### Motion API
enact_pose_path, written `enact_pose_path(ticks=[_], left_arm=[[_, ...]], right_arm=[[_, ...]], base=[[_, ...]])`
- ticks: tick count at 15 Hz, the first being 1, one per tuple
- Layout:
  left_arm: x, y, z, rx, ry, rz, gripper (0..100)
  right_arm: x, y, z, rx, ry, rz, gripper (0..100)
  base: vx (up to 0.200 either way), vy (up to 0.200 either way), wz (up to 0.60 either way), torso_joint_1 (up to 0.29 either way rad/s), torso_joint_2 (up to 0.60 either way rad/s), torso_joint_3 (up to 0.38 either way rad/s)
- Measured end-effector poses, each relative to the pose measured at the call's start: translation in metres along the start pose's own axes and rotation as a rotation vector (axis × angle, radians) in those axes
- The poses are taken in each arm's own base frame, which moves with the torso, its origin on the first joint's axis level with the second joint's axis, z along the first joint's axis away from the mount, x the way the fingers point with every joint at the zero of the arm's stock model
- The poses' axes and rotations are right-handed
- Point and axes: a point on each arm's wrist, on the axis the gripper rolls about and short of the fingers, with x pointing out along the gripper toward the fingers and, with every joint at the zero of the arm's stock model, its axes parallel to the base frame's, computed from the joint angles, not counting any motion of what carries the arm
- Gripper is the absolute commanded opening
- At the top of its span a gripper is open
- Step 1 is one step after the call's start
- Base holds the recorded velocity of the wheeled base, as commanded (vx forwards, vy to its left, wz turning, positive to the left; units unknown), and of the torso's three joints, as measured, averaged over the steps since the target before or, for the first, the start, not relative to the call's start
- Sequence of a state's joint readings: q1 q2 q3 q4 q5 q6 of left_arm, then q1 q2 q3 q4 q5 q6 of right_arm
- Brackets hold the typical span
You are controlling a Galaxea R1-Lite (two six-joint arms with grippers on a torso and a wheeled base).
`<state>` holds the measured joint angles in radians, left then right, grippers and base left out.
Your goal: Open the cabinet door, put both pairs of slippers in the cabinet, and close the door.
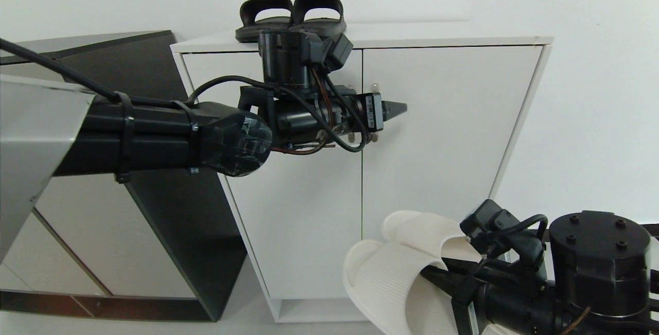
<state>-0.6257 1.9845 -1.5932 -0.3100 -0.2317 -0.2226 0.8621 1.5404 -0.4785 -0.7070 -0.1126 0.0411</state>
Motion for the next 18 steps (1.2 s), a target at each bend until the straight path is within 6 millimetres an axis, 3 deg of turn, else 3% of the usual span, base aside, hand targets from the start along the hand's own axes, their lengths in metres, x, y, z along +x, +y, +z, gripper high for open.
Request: enact_pose_path(ticks=[4, 11, 18], left_arm=[[-0.007, -0.011, -0.006, -0.002, 0.027, -0.019, 0], [-0.048, -0.055, -0.009, 0.005, 0.057, -0.113, 0], [-0.094, -0.062, -0.013, 0.007, 0.056, -0.119, 0]], right_arm=[[0.000, 0.001, -0.001, -0.002, 0.005, 0.005, 0], [-0.011, 0.007, -0.011, -0.010, 0.031, 0.161, 0], [-0.014, 0.007, -0.016, -0.040, 0.043, 0.166, 0]], base=[[0.000, 0.000, 0.00, 0.000, 0.00, 0.000], [0.000, 0.000, 0.00, 0.000, 0.00, 0.000], [0.000, 0.000, 0.00, 0.000, 0.00, 0.000]])
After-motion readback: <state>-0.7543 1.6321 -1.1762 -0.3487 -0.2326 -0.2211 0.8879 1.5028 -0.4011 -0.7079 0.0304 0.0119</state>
